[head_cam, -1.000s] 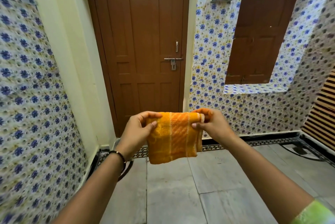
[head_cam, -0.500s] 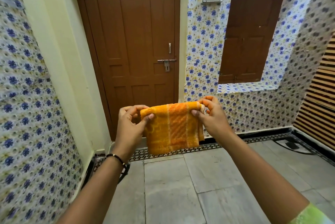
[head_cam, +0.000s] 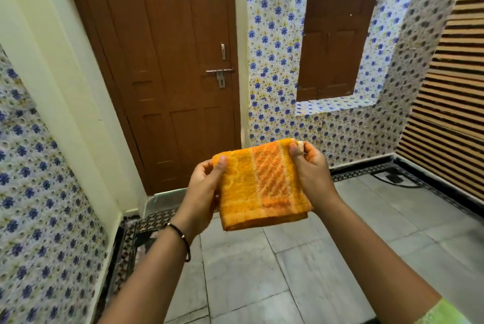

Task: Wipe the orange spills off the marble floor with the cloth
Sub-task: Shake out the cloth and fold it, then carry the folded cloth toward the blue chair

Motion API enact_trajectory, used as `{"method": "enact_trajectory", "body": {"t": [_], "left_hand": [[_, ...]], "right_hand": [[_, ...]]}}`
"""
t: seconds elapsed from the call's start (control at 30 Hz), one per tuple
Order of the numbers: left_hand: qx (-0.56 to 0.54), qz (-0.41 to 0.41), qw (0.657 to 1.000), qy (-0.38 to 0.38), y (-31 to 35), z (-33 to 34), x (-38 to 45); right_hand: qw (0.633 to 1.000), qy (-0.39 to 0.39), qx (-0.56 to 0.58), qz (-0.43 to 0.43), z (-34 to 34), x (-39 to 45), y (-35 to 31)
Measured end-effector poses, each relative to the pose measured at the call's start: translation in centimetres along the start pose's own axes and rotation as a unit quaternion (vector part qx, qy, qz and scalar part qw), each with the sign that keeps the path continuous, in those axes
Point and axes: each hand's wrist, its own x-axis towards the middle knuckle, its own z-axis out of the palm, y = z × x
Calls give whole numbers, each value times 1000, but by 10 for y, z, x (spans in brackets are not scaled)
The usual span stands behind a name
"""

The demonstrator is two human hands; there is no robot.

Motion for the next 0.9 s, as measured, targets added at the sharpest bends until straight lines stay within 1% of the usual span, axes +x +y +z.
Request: {"method": "enact_trajectory", "body": {"t": [0.07,0.13,0.2,0.23,0.3,0.33,0.4,0.47,0.5,0.57,0.67,0.73,0.83,0.9], "left_hand": [[-17,-63,995,-76,-11,7,0],[-2,-84,989,-122,-27,22,1],[1,-89,988,-127,-40,38,5],[-11,-96,987,-130,-47,52,8],[-39,-109,985,-127,-56,75,12],[-51,-119,983,-126,-62,91,13],[-55,-135,981,-129,-76,127,15],[-51,-146,977,-146,-90,166,18],[-44,-150,975,-159,-96,184,20],[-19,-153,969,-195,-109,225,25],[17,-175,951,-256,-134,289,36],[34,-189,930,-313,-151,338,41],[58,-193,895,-399,-170,406,38],[66,-179,880,-434,-182,453,36]], "right_hand": [[999,29,6,32,-17,-7,3],[995,60,9,76,-40,-14,8],[986,79,31,146,-60,-22,12],[976,82,68,191,-76,-28,16],[945,62,163,275,-100,-41,19],[934,59,196,292,-115,-46,22],[923,66,251,285,-149,-61,30],[921,58,263,281,-179,-78,34],[924,50,251,285,-192,-85,36],[935,67,206,282,-232,-91,46],[943,146,176,241,-300,-94,46],[942,205,162,209,-354,-97,40],[936,263,144,187,-425,-107,35],[929,295,146,171,-470,-111,31]]}}
